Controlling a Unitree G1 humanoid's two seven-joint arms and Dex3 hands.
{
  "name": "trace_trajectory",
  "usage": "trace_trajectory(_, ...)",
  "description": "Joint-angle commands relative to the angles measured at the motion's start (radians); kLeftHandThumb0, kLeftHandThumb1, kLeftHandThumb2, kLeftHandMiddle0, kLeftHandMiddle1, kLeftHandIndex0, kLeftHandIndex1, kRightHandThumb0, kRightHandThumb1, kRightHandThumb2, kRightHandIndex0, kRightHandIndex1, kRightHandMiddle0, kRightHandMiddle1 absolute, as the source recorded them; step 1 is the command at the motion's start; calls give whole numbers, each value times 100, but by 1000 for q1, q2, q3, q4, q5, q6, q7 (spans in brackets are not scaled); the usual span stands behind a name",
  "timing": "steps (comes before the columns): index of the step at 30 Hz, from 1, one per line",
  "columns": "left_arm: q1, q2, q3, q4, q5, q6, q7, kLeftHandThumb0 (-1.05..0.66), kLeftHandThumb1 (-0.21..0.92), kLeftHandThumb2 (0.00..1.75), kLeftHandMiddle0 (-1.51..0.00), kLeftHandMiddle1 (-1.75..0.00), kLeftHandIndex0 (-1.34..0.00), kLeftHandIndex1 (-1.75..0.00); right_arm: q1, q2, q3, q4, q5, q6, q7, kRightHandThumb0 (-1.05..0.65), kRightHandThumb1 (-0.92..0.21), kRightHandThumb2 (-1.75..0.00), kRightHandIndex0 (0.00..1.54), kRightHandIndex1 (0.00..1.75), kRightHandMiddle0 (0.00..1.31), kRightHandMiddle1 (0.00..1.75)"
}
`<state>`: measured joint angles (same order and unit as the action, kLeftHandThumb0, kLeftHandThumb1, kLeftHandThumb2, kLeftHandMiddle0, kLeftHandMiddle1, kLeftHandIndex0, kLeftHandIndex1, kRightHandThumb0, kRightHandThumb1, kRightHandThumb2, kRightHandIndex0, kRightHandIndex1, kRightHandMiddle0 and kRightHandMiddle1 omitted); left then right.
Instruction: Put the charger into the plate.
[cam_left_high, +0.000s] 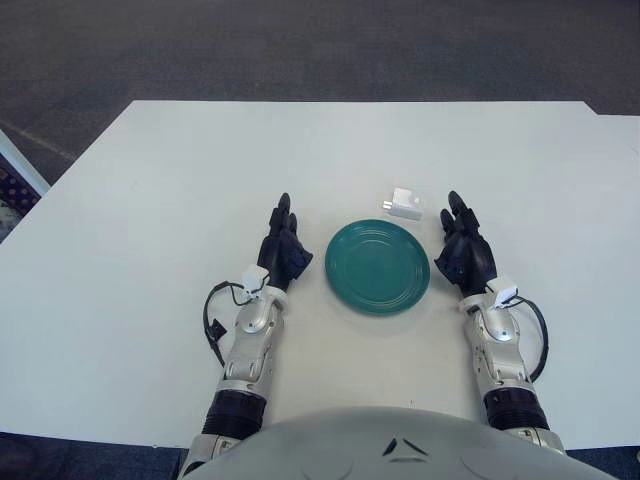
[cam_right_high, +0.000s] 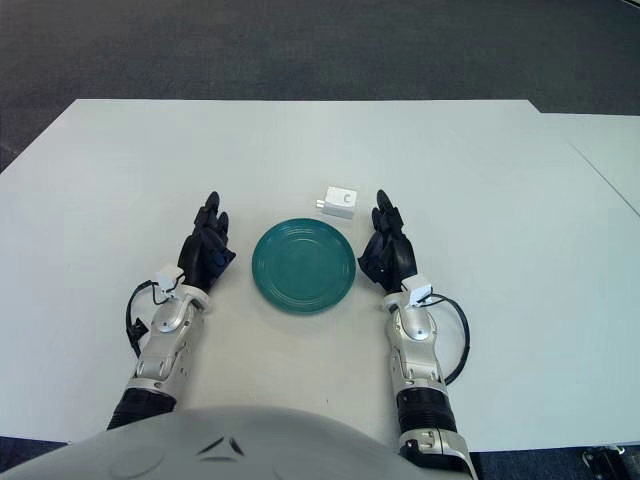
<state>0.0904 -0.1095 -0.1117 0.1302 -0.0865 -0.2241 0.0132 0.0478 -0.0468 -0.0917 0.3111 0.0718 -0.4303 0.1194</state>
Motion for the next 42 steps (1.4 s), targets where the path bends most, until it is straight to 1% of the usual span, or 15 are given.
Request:
trace_trajectory(1, 11, -46, -10, -13, 29, 19, 40, -96, 92, 114, -9, -2, -8, -5, 25, -1, -7, 34, 2, 41, -11, -83, -92, -108, 3, 1, 1, 8)
trace_trajectory(5, 21, -41, -21, -39, 40, 44, 60, -96, 92, 113, -8, -1, -8, -6, 24, -3, -7, 34, -4, 42, -17, -83, -92, -107, 3, 1, 1, 8)
trace_trajectory(9, 30, -33, -30, -53, 26, 50, 48, -97, 92, 115, -5, 0, -6, -5, 22, -3, -6, 37, -4, 39, -17, -83, -92, -107, 3, 1, 1, 9)
trace_trajectory(12, 49, -22, -42, -67, -14, 45, 0, -98, 92, 119, -2, 0, -2, -4, 22, -5, -5, 43, -6, 26, -15, -83, -92, -108, 2, 0, 0, 9)
trace_trajectory(15, 48, -23, -42, -52, -39, 26, -30, -100, 92, 123, -1, 0, -1, -3, 21, -6, -4, 46, -6, 22, -12, -84, -92, -108, 0, 0, 0, 8)
trace_trajectory(18, 44, -26, -34, -36, -97, -2, -90, -101, 92, 125, 0, 0, 0, -2, 20, -7, -3, 48, 0, 24, -6, -85, -92, -109, 0, 0, 0, 7)
trace_trajectory(22, 40, -20, -30, -22, -142, -10, -147, -102, 92, 127, 0, 0, 0, -1, 17, -7, -4, 50, 5, 23, -1, -85, -92, -109, 0, 0, 0, 6)
trace_trajectory(28, 38, -5, -34, -23, -128, -1, -166, -103, 92, 129, 0, 0, 0, 0, 13, -13, -6, 50, 5, 24, 7, -85, -92, -109, 0, 0, 0, 5)
trace_trajectory(32, 36, -14, -32, -22, -127, 7, -162, -103, 92, 130, 0, 0, 0, 0, 8, -21, -14, 44, 10, 31, 12, -84, -92, -108, 0, 0, 0, 4)
trace_trajectory(34, 34, -19, -29, -20, -131, 13, -158, -103, 92, 130, 0, 0, 0, 0, -19, -48, -37, 15, 17, 60, 6, -84, -92, -107, 0, 0, 0, 4)
trace_trajectory(38, 24, -23, -25, -5, -130, 5, -157, -103, 92, 130, 0, 0, 0, 0, -96, -125, -100, -9, 18, 116, -11, -83, -92, -106, 0, 0, 0, 4)
trace_trajectory(40, 22, -22, -23, 0, -127, 1, -156, -103, 92, 130, 0, 0, 0, 0, -141, -169, -131, -14, 2, 142, -32, -83, -92, -105, 0, 0, 0, 4)
trace_trajectory(42, 21, -23, -22, 6, -124, -4, -153, -102, 92, 130, 0, 0, 0, 0, -196, -210, -148, 7, -27, 157, -58, -83, -92, -103, 0, 0, 0, 5)
